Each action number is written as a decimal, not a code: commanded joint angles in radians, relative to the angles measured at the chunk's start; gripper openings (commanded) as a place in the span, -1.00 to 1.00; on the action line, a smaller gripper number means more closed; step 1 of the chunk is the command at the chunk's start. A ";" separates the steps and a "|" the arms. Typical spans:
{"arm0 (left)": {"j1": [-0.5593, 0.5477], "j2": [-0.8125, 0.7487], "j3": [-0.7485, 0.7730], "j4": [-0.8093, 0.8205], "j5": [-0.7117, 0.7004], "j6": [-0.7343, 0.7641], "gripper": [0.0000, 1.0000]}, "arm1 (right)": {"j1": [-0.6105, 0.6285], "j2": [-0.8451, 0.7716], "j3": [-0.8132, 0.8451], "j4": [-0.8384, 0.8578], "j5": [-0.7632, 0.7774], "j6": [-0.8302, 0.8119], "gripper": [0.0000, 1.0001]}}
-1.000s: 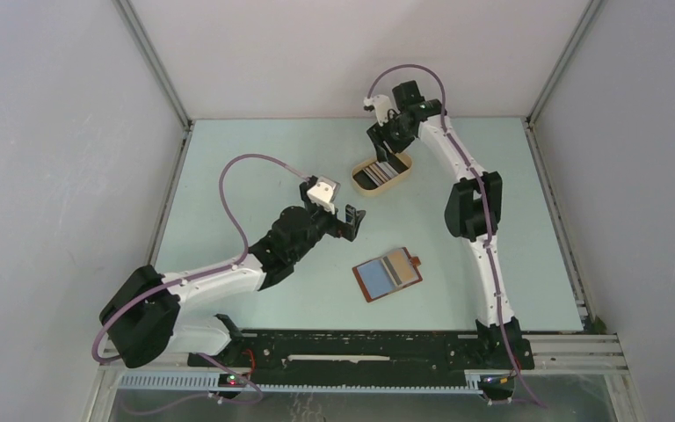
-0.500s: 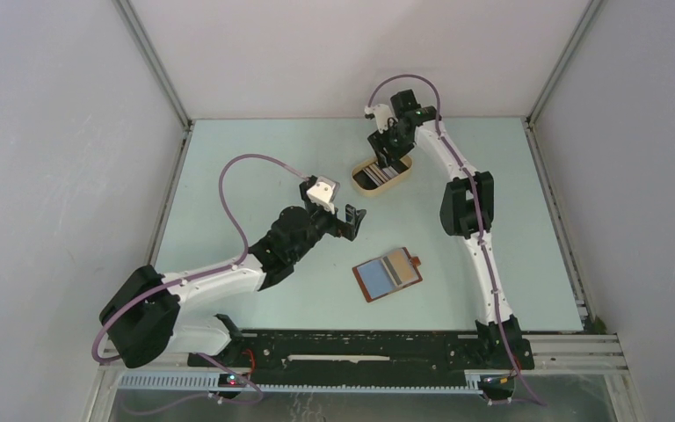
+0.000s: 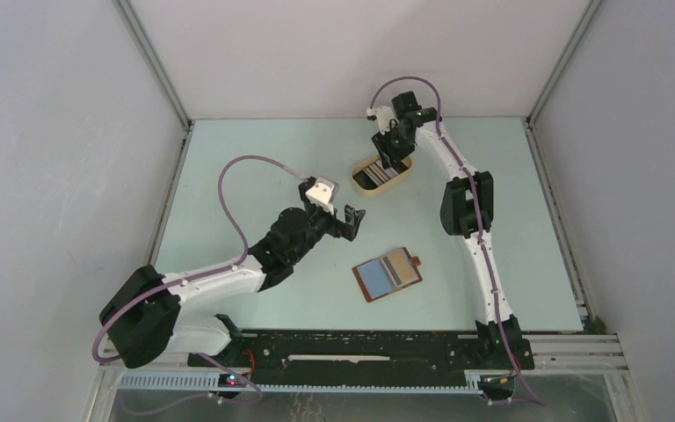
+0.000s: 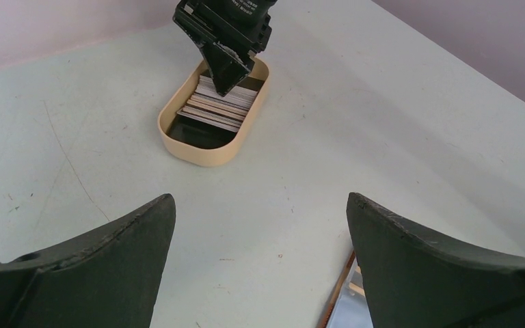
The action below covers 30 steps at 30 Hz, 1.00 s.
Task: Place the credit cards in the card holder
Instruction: Pick up the credit card from the storage box.
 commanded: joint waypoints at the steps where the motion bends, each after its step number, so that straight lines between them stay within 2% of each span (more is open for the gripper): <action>1: 0.001 -0.028 -0.018 0.050 -0.017 0.004 1.00 | -0.002 0.007 0.042 -0.018 -0.003 0.005 0.06; 6: 0.002 -0.027 -0.018 0.050 -0.020 0.003 1.00 | -0.002 0.002 0.039 -0.023 -0.003 0.000 -0.02; 16: 0.001 -0.028 -0.021 0.051 -0.021 0.002 1.00 | 0.000 -0.016 0.039 -0.038 -0.016 -0.013 -0.35; 30: 0.002 -0.031 -0.026 0.057 -0.021 0.001 1.00 | 0.003 -0.052 0.036 -0.051 -0.031 -0.021 -0.57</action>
